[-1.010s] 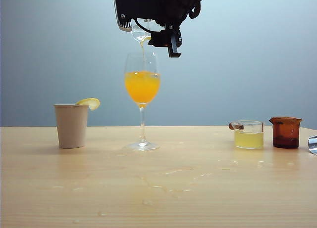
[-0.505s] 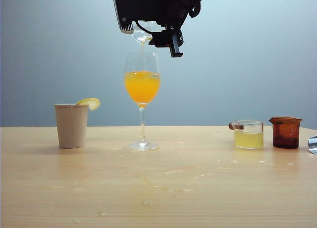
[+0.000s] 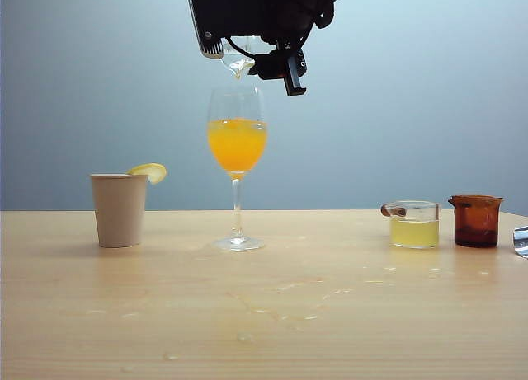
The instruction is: Pick up the second measuring cup from the left, pour the orange juice inside into the goblet, and finally put the measuring cup back in its original place.
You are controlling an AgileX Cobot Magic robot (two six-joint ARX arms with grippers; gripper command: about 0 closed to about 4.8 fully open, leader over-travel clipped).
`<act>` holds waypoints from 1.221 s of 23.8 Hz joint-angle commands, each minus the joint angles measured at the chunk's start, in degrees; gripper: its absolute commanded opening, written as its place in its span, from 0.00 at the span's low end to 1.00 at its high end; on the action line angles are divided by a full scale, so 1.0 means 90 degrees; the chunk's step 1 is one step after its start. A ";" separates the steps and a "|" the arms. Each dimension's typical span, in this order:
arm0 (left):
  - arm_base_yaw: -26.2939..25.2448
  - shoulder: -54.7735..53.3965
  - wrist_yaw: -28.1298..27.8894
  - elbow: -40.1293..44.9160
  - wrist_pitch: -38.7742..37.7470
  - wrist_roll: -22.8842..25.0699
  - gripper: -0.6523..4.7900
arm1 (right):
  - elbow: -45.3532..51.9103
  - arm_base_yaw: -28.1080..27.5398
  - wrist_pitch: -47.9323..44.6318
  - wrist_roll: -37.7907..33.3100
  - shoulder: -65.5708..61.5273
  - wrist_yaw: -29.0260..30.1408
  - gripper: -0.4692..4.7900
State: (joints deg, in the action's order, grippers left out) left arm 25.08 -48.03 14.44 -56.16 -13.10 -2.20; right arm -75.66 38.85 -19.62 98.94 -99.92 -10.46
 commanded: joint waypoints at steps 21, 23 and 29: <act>0.0005 0.0010 0.0046 -0.0024 0.0034 0.0027 0.11 | -0.0053 -0.0012 -0.0517 -0.3956 0.0032 0.0005 0.60; 0.0005 0.0010 0.0046 -0.0024 0.0034 0.0027 0.11 | -0.0061 -0.0012 -0.0522 -0.4432 0.0036 0.0002 0.61; 0.0005 0.0010 0.0046 -0.0024 0.0034 0.0027 0.11 | -0.0066 -0.0270 -0.0566 -0.6093 0.0175 0.0007 0.61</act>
State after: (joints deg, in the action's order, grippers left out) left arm 25.06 -48.03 14.44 -56.16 -13.13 -2.20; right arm -75.77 37.21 -22.90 48.29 -99.55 -10.39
